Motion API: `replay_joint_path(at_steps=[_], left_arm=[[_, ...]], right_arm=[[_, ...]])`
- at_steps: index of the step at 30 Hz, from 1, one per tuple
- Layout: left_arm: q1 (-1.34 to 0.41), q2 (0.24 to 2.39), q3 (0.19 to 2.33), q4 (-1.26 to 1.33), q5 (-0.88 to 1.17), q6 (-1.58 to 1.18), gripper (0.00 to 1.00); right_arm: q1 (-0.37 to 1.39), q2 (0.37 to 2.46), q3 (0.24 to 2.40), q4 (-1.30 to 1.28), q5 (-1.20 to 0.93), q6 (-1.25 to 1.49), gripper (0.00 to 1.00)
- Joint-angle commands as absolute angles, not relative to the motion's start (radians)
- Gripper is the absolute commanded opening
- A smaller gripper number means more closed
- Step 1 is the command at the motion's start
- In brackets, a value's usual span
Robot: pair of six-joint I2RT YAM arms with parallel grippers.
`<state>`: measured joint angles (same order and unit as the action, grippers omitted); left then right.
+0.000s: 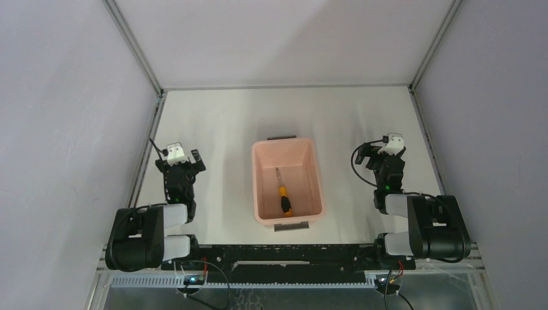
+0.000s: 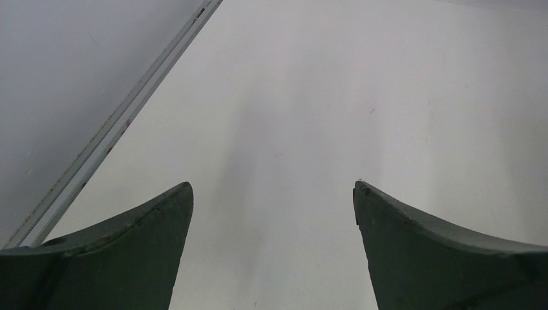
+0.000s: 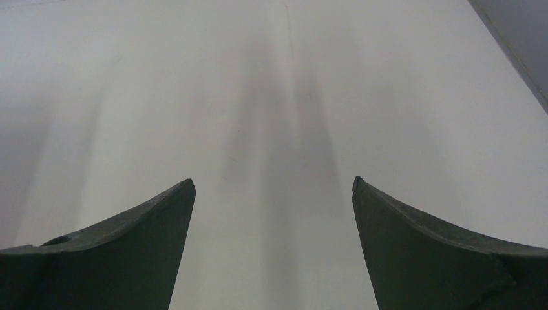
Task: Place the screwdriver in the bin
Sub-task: Reset both arms
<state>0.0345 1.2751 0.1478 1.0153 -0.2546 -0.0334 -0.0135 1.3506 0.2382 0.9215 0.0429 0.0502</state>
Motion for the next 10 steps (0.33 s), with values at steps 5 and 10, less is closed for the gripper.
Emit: replay_joint_path(at_steps=[5,10], left_arm=[[0.029,1.259,0.194,1.052,-0.245,-0.017,0.98],[0.029,1.259,0.194,1.052,-0.246,-0.017,0.98]], right_arm=[[-0.021,1.363,0.265,0.946,0.029,0.058,1.0],[-0.023,1.361,0.265,0.944,0.029,0.058,1.0]])
